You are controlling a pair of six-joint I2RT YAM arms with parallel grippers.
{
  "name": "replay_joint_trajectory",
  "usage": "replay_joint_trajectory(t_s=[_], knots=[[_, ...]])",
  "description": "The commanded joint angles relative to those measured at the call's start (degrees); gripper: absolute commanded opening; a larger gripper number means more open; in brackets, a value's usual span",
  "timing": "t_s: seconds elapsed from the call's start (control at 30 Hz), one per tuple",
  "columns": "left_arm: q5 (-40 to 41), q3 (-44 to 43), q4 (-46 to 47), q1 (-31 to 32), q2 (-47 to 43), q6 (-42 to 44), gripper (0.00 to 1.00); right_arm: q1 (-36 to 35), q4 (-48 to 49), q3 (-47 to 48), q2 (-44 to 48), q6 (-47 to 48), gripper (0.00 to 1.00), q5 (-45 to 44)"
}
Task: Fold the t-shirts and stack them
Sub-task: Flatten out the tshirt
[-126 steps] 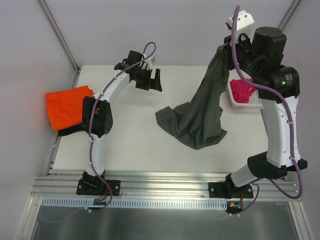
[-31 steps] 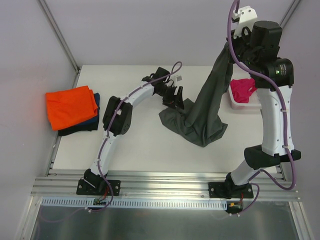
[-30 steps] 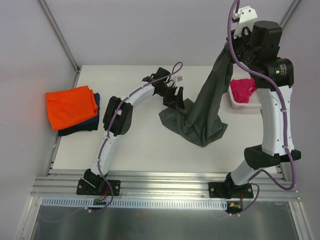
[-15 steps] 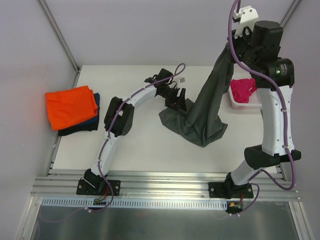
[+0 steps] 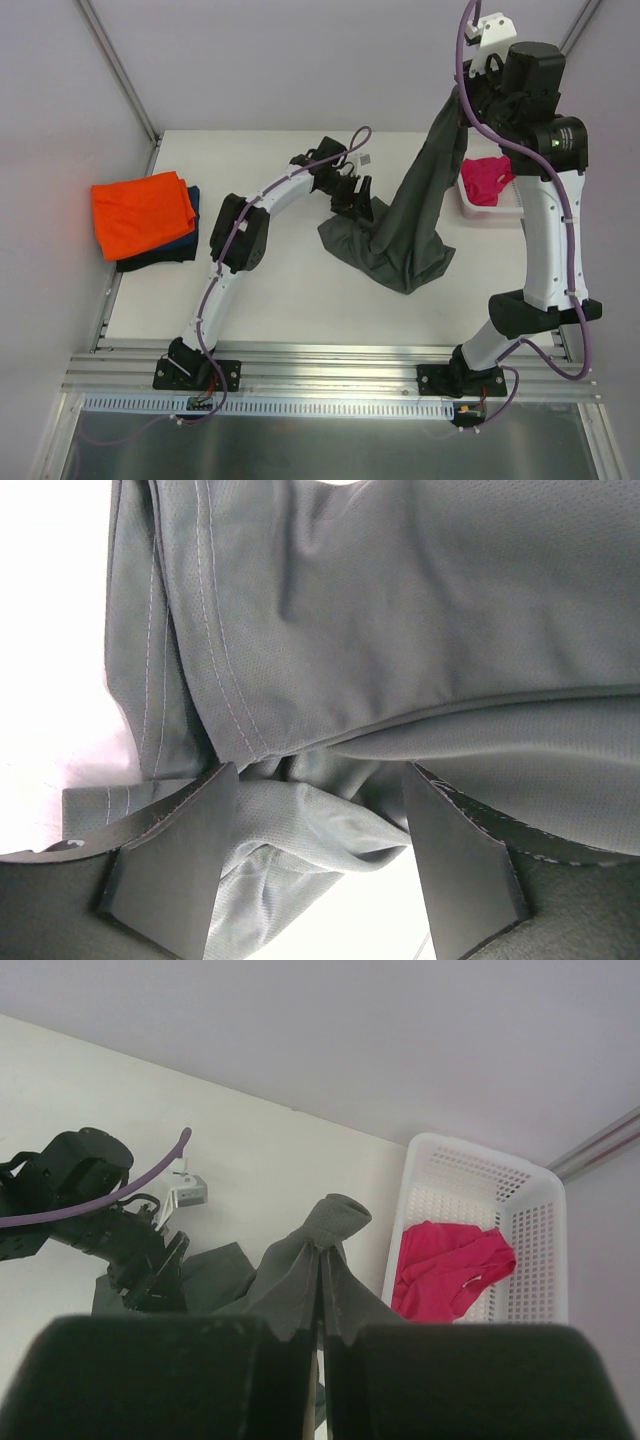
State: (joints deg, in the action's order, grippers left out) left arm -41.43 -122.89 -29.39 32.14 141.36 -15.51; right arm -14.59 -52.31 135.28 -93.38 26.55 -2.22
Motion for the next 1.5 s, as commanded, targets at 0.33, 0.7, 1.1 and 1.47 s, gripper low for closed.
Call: replay_joint_trajectory(t_s=[0.33, 0.7, 1.1, 1.47], knots=[[0.30, -1.47, -0.41, -1.73, 0.50, 0.83, 0.66, 0.70, 1.60, 1.56, -0.04, -0.88, 0.00, 0.02], [-0.32, -1.56, -0.41, -1.55, 1.90, 0.57, 0.59, 0.88, 1.51, 0.95, 0.48, -0.71, 0.01, -0.33], [-0.49, -1.56, -0.32, -1.55, 1.90, 0.48, 0.48, 1.05, 1.60, 1.12, 0.13, -0.88, 0.01, -0.07], [-0.49, -1.39, -0.15, -1.55, 1.73, 0.21, 0.40, 1.05, 1.51, 1.12, -0.04, -0.88, 0.01, -0.07]])
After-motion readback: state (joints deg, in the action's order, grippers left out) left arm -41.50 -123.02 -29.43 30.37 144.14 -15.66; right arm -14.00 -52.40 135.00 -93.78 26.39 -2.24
